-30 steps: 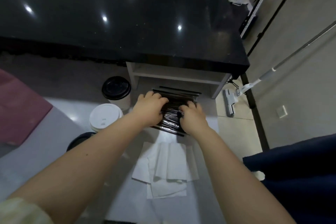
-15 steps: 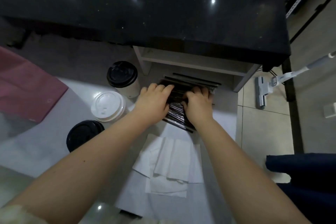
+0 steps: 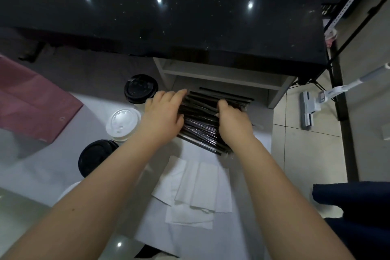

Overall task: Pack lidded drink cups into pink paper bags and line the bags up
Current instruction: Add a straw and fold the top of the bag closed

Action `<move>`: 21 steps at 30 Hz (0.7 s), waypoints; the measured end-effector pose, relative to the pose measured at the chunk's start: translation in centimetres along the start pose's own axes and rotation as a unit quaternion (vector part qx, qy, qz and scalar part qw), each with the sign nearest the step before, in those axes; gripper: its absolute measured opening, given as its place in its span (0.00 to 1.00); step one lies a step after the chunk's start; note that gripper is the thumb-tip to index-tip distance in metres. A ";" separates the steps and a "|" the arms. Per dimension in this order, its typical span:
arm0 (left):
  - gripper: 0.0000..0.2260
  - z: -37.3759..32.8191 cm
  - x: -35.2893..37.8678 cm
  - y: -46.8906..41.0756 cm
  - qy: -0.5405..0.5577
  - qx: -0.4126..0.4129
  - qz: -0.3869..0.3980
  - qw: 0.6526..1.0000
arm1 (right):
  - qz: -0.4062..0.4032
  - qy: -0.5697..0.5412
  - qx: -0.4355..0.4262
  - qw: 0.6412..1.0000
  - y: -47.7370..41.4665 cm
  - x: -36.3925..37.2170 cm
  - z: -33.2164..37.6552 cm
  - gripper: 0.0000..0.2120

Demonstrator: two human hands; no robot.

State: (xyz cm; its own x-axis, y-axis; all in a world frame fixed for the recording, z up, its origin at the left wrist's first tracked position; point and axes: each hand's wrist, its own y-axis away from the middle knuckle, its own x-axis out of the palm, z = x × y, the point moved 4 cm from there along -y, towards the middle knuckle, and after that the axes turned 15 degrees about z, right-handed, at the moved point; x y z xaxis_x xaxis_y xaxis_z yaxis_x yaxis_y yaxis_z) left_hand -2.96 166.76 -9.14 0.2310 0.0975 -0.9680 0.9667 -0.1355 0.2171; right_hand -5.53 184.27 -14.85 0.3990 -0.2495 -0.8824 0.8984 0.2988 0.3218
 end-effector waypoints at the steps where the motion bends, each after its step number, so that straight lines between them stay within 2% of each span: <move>1: 0.29 0.3 -0.6 0.2 0.005 -0.001 -0.010 1.000 | 0.013 -0.016 -0.002 1.000 0.2 -0.2 0.0 0.14; 4: 0.29 1.0 -2.4 1.0 0.015 -0.003 -0.037 0.999 | 0.036 -0.056 -0.008 0.998 0.6 -1.0 0.2 0.07; 5: 0.29 1.3 -3.0 1.4 0.012 -0.002 -0.045 0.999 | 0.033 -0.055 -0.013 0.998 0.8 -1.2 0.6 0.10; 7: 0.28 1.8 -4.0 2.5 0.008 0.001 -0.056 0.998 | 0.004 -0.048 -0.018 0.999 1.7 -1.8 1.8 0.12; 11: 0.26 3.9 -6.3 5.7 0.012 0.005 -0.098 0.995 | -0.062 -0.054 -0.015 0.996 3.8 -3.1 5.4 0.06; 13: 0.27 5.8 -7.4 7.7 0.012 -0.003 -0.121 0.993 | -0.072 -0.047 -0.025 0.996 5.0 -3.5 8.2 0.04; 17: 0.27 11.9 -8.7 13.0 0.034 -0.028 -0.156 0.987 | -0.077 -0.024 -0.048 0.996 7.6 -2.8 15.7 0.08; 21: 0.27 19.9 -8.1 19.8 0.043 -0.045 -0.153 0.986 | -0.036 -0.075 -0.110 0.990 11.0 0.8 25.6 0.05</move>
State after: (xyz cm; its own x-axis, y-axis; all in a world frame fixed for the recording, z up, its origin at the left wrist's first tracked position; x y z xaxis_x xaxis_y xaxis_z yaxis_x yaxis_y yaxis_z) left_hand 12.16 143.71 0.47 -0.0675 0.2035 -0.9767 0.9976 0.0001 -0.0690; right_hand 9.32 163.81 -3.24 0.3723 -0.4077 -0.8338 0.8706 0.4648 0.1615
